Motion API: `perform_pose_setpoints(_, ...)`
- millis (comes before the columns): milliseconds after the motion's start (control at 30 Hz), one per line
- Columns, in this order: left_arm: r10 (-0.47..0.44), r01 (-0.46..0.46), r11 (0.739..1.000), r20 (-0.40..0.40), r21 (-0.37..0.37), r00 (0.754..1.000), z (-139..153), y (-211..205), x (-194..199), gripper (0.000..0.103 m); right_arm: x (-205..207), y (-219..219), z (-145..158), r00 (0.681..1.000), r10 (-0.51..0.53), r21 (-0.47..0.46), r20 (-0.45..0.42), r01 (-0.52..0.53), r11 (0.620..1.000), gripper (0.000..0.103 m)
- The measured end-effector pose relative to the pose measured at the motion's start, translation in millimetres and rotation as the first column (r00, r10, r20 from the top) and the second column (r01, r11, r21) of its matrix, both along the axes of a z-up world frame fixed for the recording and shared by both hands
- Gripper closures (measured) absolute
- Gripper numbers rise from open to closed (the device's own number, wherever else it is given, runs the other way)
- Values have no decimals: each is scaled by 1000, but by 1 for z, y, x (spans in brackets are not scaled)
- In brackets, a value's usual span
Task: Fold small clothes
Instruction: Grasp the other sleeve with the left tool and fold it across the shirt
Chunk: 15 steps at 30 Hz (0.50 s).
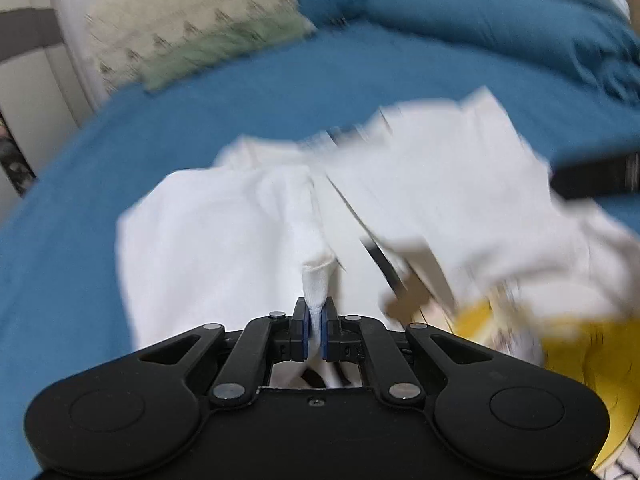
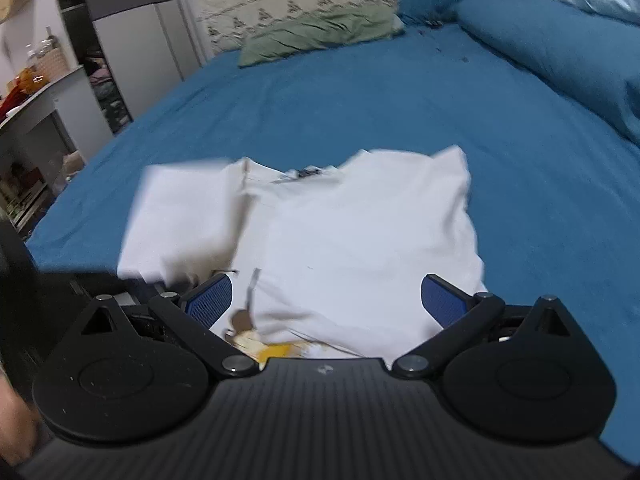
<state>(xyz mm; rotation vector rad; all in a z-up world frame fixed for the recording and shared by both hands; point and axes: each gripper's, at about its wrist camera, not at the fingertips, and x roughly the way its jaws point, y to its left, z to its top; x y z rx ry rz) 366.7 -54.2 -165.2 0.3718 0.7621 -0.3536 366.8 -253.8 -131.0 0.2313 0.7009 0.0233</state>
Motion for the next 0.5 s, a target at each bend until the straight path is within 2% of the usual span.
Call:
perform_pose_setpoints(67,-5,5,1000,29,22,1000,-10,1,-11,97,-1,-5,-4,1000,3,-2,-13,-3,1000,0)
perform_pose_setpoints(133,-7,6,1000,24,19,1000,-6,3,-14,92,0,-5,-7,1000,17,-7,-14,-17,1000,0)
perform_pose_setpoints(167,-3,3,1000,12,5,1000,-2,8,-17,80,1,-4,-8,999,30,-7,-12,-30,1000,0)
perform_pose_setpoints(200,-2,2,1000,7,-18,1000,4,14,-21,63,2,-2,-8,999,42,-8,-8,-42,999,0)
perform_pose_setpoints(267,30,-29,999,38,-41,999,22,25,-27,44,5,3,-7,998,62,-3,2,-62,998,0)
perform_pose_setpoints(400,138,-140,990,100,16,985,29,69,-47,44,13,24,-3,986,165,-11,31,-165,986,0)
perform_pose_setpoints(500,171,-175,983,69,57,983,14,87,-46,46,19,54,-10,967,251,-72,36,-248,966,0)
